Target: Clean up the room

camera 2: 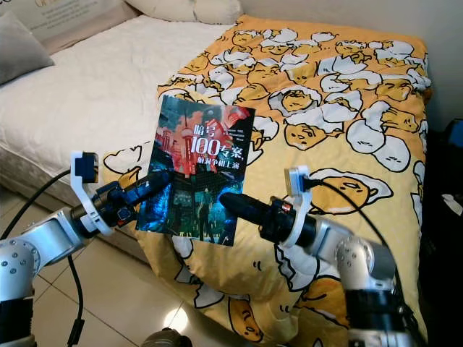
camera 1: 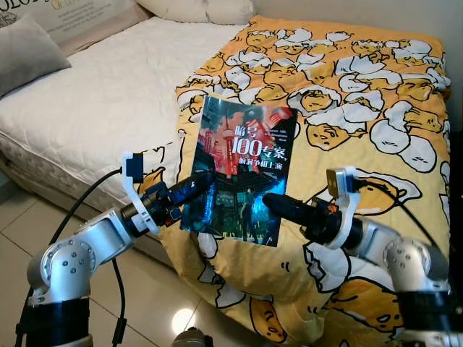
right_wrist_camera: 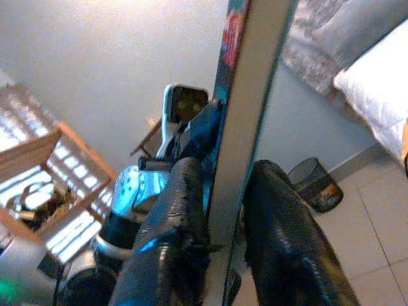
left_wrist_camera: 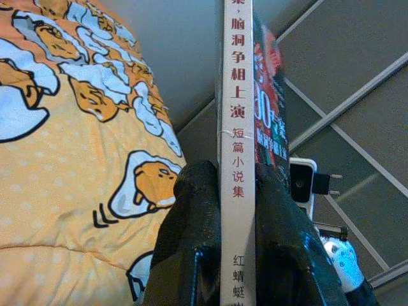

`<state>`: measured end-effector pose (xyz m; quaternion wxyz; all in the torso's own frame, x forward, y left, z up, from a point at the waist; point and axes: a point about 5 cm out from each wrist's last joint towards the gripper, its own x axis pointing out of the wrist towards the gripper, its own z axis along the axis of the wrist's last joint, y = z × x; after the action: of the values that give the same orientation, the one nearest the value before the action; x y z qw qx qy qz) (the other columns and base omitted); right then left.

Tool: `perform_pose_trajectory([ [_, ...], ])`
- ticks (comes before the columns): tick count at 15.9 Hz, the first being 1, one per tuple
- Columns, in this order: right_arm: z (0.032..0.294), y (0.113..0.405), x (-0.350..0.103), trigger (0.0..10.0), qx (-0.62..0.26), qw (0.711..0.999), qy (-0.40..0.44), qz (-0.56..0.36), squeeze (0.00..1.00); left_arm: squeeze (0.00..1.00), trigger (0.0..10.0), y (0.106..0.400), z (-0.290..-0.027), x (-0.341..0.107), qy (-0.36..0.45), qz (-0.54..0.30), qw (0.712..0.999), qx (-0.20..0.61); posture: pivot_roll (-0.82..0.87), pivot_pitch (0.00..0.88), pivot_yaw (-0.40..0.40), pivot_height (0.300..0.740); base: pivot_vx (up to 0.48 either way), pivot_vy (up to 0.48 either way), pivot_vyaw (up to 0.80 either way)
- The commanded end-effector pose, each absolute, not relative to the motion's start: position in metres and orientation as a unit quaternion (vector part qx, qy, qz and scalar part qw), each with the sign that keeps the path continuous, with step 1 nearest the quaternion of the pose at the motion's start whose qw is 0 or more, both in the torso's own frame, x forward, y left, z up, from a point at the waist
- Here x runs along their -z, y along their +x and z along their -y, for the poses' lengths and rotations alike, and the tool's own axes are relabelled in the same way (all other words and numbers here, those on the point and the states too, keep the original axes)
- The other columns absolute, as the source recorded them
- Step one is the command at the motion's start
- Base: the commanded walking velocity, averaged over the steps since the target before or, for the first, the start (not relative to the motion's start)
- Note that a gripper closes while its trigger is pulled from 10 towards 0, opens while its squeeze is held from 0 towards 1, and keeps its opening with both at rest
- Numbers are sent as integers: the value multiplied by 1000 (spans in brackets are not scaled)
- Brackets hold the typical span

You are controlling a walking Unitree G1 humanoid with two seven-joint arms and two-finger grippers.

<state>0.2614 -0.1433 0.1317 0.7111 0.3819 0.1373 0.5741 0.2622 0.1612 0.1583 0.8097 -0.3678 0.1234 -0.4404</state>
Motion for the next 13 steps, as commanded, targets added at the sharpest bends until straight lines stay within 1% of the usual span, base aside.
perform_pose_trajectory([
  [1,143,262,-141,10000,-577,715,379,-111,1000,0,0,261,-162,-163,-363,-112,815,438,17,0,107,740,0,0,0],
  [2,145,263,-140,10000,-568,723,378,-108,1000,0,0,261,-163,-164,-361,-109,818,434,14,0,109,740,0,0,0],
  [3,153,276,-129,10000,-489,786,363,-108,1000,0,0,263,-168,-166,-342,-98,840,410,4,0,112,740,0,0,0],
  [4,167,285,-117,10000,-402,845,335,-109,1000,0,0,265,-176,-166,-298,-97,876,367,-7,0,116,740,0,0,0],
  [5,172,285,-114,10000,-382,859,322,-109,1000,0,0,266,-180,-165,-282,-102,890,344,-13,0,119,740,0,0,0],
  [6,179,280,-110,10000,-348,882,302,-99,1000,0,0,265,-185,-162,-230,-110,918,302,-30,0,120,740,0,0,0],
  [7,179,279,-110,10000,-341,885,301,-97,1000,0,0,264,-185,-161,-219,-113,923,297,-30,0,120,740,0,0,0],
  [8,179,278,-109,10000,-308,904,281,-93,1000,0,0,268,-186,-152,-139,-122,951,247,-40,0,114,740,0,0,0],
  [9,178,279,-107,10000,-255,931,245,-86,1000,0,4000,270,-184,-143,-46,-124,969,209,-51,0,112,740,0,0,0],
  [10,176,279,-107,10000,-237,939,235,-81,1000,0,10000,270,-182,-139,-13,-127,972,199,-54,0,111,740,0,0,0],
  [11,177,281,-105,10000,-171,962,199,-77,1000,0,10000,269,-178,-131,16,-131,975,179,-61,0,108,740,0,0,0],
  [12,177,278,-100,10000,-108,980,146,-82,0,0,10000,268,-176,-122,31,-133,981,142,-69,0,104,740,0,0,0],
  [13,173,269,-94,10000,-85,983,129,-98,0,0,10000,263,-174,-118,59,-122,983,123,-72,0,98,740,0,0,0],
])
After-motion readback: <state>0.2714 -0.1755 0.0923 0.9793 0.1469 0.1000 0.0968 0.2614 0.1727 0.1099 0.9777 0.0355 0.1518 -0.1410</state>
